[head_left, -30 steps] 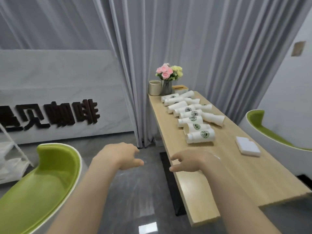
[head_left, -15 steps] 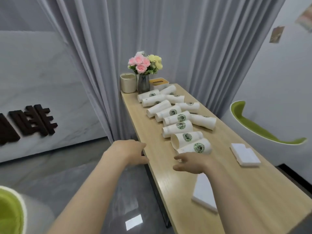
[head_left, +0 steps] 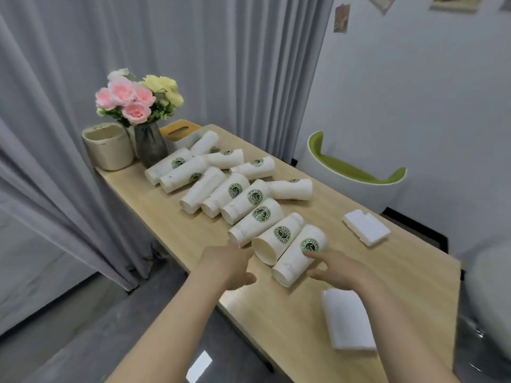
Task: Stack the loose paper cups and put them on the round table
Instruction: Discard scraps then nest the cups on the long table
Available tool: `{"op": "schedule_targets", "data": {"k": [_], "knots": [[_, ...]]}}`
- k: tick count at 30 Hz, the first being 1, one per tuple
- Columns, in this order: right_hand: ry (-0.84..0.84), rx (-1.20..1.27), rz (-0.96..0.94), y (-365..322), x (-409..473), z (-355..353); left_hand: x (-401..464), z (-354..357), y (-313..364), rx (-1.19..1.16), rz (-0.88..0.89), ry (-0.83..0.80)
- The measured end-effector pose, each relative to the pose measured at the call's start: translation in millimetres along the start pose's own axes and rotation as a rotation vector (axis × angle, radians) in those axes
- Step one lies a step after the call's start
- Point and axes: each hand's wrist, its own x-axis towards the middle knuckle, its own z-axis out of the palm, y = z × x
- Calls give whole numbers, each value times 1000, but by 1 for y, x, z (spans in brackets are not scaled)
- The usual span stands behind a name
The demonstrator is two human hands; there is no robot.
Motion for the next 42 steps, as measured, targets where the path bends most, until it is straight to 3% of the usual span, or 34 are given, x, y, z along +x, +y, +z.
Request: {"op": "schedule_targets", "data": {"k": [5, 10, 14, 19, 22, 30, 35, 42], "knots": [[148, 103, 80, -2, 29, 2, 30, 6, -21, 41, 145, 126], [181, 191, 125, 8, 54, 10, 56, 17, -23, 25, 272, 149], [142, 186, 164, 30, 79, 11, 73, 25, -21, 35, 298, 135], [154, 464, 139, 42, 105, 10, 90, 30, -25, 24, 286, 105], [212, 499, 129, 45, 109, 16, 95, 31, -21, 18, 282, 84], [268, 853, 47, 52, 91, 23, 114, 35, -5, 41, 395, 102], [316, 993, 29, 43, 64, 20, 122, 46, 4, 124, 496, 126], [302, 1125, 62, 24, 41, 26, 127, 61, 1, 70, 586, 162]]}}
